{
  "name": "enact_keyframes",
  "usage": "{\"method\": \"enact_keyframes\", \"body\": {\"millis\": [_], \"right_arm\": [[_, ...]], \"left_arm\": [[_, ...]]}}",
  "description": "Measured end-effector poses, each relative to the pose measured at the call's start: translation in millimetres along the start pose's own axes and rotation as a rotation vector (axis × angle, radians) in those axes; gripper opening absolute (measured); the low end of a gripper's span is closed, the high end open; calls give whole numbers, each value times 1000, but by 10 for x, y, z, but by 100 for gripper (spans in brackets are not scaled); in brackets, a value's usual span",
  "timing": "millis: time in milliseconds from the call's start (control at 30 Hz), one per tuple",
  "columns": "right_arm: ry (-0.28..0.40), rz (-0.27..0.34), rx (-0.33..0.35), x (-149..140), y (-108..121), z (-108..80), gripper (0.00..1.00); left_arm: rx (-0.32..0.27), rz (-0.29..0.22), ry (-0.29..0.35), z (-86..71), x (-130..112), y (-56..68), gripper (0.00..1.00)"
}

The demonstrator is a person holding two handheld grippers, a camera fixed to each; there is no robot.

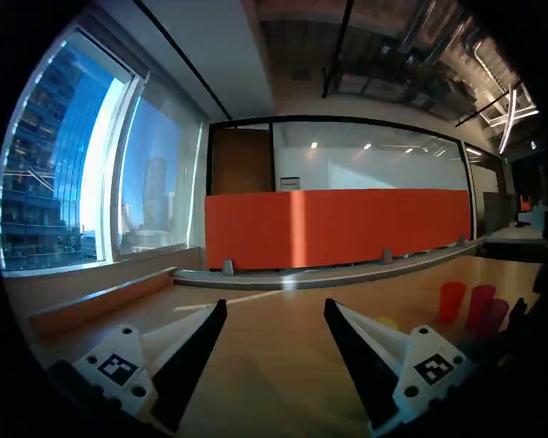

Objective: Pour water

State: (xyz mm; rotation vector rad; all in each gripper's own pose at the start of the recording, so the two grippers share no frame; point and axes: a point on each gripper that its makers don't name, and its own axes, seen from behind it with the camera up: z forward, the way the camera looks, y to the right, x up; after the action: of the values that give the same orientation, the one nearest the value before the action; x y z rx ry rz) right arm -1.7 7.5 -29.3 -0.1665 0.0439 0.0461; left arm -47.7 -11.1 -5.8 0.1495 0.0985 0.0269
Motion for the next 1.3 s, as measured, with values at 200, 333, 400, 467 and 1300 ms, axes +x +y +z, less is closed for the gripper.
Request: {"method": "enact_keyframes", "body": {"millis": [200, 333, 400, 467, 1300], "right_arm": [[-5, 1, 4, -8, -19, 8, 99], [-7, 6, 5, -24, -26, 16, 99], [-9, 7, 8, -32, -34, 18, 99], [-14, 1, 11, -51, -51, 14, 99], [-15, -7, 17, -51, -58, -5, 99]], "left_arm": [[-11, -20, -20, 19, -164, 50, 99], [-12, -24, -32, 38, -251, 69, 99], [-10, -24, -36, 47, -283, 64, 99], [-10, -27, -39, 58, -301, 65, 99], [-23, -31, -63, 89, -389, 123, 99]]}}
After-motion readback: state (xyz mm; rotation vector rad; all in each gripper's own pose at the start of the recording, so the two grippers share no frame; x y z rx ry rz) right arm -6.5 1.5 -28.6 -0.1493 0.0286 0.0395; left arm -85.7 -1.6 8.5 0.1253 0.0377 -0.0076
